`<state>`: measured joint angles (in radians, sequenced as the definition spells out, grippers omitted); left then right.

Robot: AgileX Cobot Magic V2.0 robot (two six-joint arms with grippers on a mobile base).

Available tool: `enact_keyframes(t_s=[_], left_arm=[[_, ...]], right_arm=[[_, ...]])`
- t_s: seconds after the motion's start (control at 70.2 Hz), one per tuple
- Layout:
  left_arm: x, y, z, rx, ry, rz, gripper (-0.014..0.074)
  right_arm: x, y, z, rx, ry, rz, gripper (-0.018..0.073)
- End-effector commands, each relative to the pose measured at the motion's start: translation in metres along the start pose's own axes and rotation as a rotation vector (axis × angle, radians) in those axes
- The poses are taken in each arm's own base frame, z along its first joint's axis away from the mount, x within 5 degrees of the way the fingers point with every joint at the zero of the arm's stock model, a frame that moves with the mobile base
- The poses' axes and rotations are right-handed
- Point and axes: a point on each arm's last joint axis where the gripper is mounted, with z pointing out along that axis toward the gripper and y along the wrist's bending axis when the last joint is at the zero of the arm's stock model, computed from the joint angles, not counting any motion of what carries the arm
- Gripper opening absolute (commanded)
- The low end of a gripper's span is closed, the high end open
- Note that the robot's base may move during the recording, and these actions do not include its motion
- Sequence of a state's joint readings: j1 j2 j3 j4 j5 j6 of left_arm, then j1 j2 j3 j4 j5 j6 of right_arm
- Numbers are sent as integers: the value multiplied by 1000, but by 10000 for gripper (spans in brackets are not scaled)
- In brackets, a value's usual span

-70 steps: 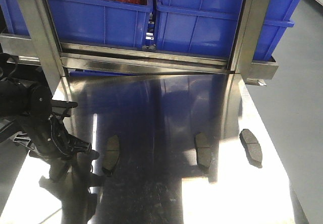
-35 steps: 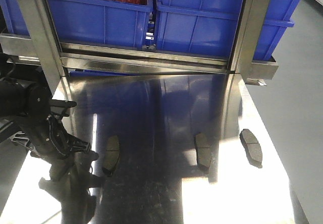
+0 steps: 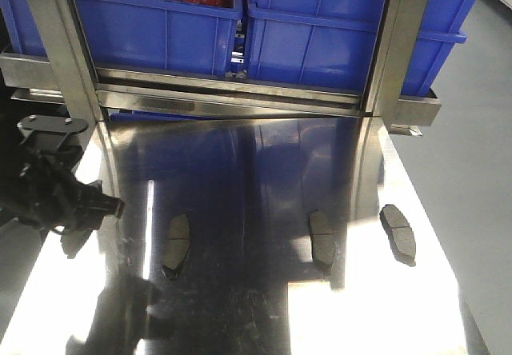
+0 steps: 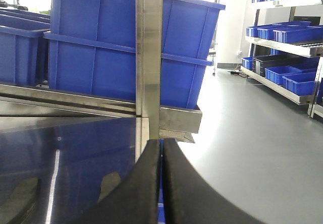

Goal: Move and align brake pads A on conveyor
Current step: 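Lift the grasped brake pad with the left gripper and withdraw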

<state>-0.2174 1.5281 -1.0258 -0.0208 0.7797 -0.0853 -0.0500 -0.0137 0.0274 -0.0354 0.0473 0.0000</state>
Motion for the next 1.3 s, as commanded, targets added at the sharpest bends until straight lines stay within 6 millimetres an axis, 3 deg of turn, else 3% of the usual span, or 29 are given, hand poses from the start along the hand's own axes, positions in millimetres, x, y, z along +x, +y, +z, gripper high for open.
enact_keyframes(t_s=[0.0,0.399,0.598,0.869,1.282], left_arm=[[7,-1,-32,18,-164,2,-8],[100,6,-77,65,-323,-15,-8],[133,8,-95,89,-433,-21,-8],[145,9,-109,98,-517,-17,-8],[146,9,-109,99,-515,-18,-8]], right_arm=[[-4,0,-1,5,-72,-10,-8],[-4,0,-1,5,-72,-10,-8],[-4,0,-1,5,-72,-10,-8],[-4,0,-1,5,-72,-10,-8],[-4,0,0,5,-71,-10,-8]])
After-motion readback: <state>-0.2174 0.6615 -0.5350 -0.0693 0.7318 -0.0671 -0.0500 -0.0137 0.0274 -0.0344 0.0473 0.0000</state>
